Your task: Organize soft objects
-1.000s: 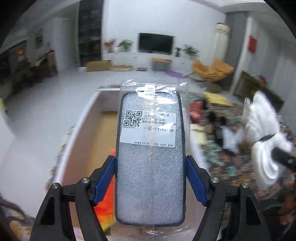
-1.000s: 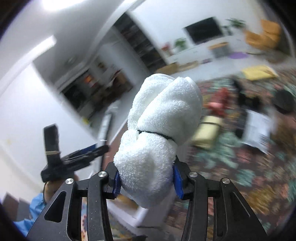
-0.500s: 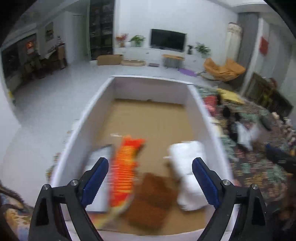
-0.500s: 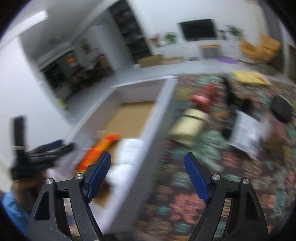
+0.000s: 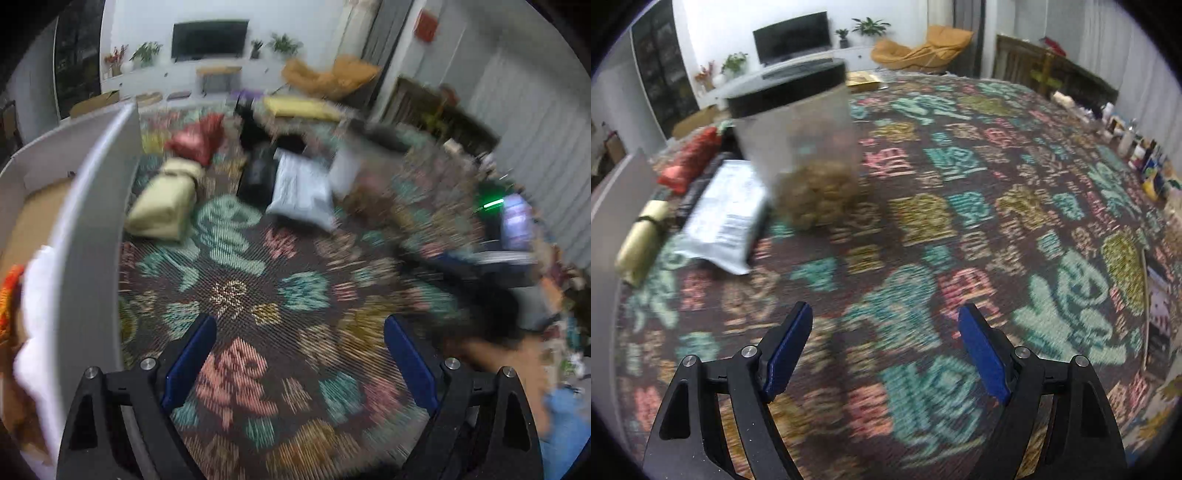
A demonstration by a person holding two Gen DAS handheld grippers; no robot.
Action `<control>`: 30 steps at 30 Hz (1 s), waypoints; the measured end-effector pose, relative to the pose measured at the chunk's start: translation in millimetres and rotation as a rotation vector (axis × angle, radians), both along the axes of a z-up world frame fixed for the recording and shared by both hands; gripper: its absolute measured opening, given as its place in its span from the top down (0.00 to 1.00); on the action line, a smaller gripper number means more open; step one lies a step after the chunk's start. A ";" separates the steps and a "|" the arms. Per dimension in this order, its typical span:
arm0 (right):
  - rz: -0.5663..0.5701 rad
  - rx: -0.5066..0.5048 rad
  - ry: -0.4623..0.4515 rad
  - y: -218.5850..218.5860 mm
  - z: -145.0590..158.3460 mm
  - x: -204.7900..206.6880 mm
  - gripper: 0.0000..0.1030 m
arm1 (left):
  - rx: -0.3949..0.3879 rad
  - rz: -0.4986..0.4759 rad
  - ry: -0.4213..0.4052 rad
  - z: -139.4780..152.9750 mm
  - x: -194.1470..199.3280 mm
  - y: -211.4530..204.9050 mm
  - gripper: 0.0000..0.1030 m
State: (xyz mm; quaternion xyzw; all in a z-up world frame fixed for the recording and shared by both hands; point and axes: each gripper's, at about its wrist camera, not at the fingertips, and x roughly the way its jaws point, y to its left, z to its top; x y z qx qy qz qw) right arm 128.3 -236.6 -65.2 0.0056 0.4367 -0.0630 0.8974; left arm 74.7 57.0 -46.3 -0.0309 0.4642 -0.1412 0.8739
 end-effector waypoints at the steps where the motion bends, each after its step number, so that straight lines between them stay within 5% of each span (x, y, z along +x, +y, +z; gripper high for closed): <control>1: -0.004 -0.001 0.003 -3.3 -2.9 1.9 0.19 | 0.030 0.009 -0.005 -13.0 11.3 -5.1 0.11; 10: -0.015 0.006 0.005 0.4 -15.1 8.7 0.19 | 0.180 0.043 -0.064 -65.1 51.4 -4.7 0.09; 14: -0.014 -0.024 0.003 5.6 -16.8 9.8 0.16 | 0.172 0.027 -0.047 -69.6 56.0 -7.4 0.00; 30: -0.023 -0.024 -0.012 3.9 -20.1 15.0 0.09 | 0.171 0.027 -0.048 -68.5 55.5 -8.1 0.00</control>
